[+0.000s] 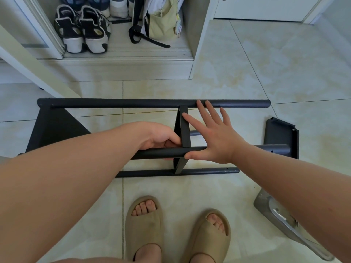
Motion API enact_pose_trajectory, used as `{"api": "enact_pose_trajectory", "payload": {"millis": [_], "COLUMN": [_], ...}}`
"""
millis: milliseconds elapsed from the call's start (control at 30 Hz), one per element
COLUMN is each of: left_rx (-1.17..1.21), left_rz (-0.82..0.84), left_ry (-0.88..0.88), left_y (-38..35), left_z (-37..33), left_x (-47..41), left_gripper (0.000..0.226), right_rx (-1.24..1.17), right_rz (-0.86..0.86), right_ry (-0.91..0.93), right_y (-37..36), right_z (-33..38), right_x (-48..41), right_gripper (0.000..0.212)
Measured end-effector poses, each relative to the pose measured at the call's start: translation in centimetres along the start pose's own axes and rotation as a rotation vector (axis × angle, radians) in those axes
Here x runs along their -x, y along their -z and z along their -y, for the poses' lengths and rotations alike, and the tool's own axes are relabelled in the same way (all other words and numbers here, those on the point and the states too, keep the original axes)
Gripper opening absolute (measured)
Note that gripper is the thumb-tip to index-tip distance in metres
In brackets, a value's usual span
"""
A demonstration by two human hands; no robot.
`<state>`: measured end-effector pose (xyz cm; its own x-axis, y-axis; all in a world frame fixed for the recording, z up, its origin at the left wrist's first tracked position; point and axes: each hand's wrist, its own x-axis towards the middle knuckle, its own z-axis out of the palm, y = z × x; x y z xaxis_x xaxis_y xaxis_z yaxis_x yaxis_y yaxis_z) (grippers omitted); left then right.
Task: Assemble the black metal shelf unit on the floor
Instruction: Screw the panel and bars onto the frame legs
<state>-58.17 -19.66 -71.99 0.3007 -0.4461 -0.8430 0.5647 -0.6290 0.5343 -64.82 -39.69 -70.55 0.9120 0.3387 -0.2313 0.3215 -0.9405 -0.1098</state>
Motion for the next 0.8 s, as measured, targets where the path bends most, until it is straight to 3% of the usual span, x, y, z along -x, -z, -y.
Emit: {"api": "enact_pose_trajectory", "payload": {"millis": [233, 433, 800], "left_rx": [-0.080, -0.052, 0.009], "left_rz": [-0.061, 0.002, 0.026], "left_ry": [-0.050, -0.113, -0.034], "left_y": [-0.54, -0.09, -0.09], "left_z": [-0.16, 0.27, 0.24], "left_x": [0.11, 0.13, -0.14], "left_gripper": [0.016, 0.021, 0.017], "right_rx": [0.014, 0.013, 0.024], "right_rz": [0.007, 0.010, 0.002], "right_ry": [-0.002, -0.004, -0.001], "right_y": [0.07, 0.07, -0.02], "right_z": [-0.04, -0.01, -0.01], "right_x": [0.03, 0.00, -0.04], "right_gripper": [0.111, 0.111, 0.111]}}
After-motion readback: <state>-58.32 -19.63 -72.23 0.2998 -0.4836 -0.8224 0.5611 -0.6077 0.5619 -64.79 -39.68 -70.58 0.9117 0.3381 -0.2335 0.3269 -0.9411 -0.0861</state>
